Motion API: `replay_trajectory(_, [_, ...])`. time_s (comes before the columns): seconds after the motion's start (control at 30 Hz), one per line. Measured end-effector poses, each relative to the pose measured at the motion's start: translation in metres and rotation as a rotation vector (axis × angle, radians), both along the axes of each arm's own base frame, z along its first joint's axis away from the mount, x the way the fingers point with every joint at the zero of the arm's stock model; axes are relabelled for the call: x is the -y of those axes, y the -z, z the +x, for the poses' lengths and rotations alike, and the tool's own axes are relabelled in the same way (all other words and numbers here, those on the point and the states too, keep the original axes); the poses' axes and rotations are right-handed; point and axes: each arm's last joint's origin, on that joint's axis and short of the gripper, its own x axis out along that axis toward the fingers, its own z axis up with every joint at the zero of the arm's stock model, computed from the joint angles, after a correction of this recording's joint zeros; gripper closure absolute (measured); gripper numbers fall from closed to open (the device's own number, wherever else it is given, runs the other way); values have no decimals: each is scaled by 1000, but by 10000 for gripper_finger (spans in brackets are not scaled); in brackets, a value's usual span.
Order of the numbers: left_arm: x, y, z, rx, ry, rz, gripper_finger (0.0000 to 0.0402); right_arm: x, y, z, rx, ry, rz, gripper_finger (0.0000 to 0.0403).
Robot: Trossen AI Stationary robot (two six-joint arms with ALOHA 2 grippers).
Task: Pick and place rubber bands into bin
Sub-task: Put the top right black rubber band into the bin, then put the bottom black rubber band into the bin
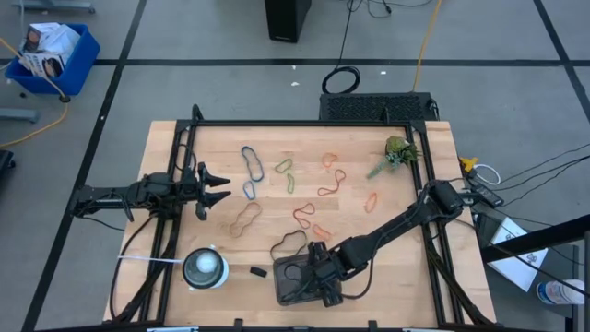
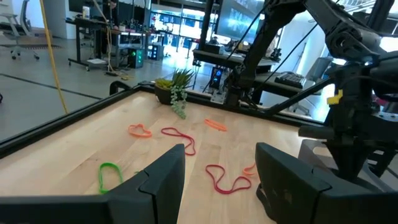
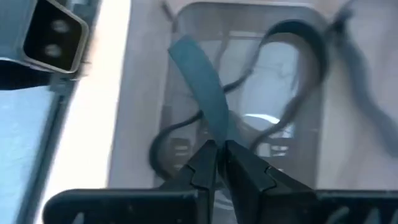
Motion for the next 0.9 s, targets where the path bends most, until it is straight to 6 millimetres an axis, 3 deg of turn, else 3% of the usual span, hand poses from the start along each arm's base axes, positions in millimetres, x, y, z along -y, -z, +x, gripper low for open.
replay_trajectory(0.27, [0,0,0,0,0,-1,199,-1,-1,1,-1,2,29,345])
replay_trajectory(0.5, [0,0,0,6,1,-1,199,2,-8,0,13,13,35,276])
replay_trajectory(0.6, [0,-5,0,54,10,-2,199,8,-33,-4,79,32,47,252])
replay_trajectory(0.77, [3,-24,-3,195,102,-25,199,31,-92,-18,242,135,55,231])
replay_trajectory(0.9, [4,-46,-4,128,141,-22,210,50,-139,-44,359,235,32,227])
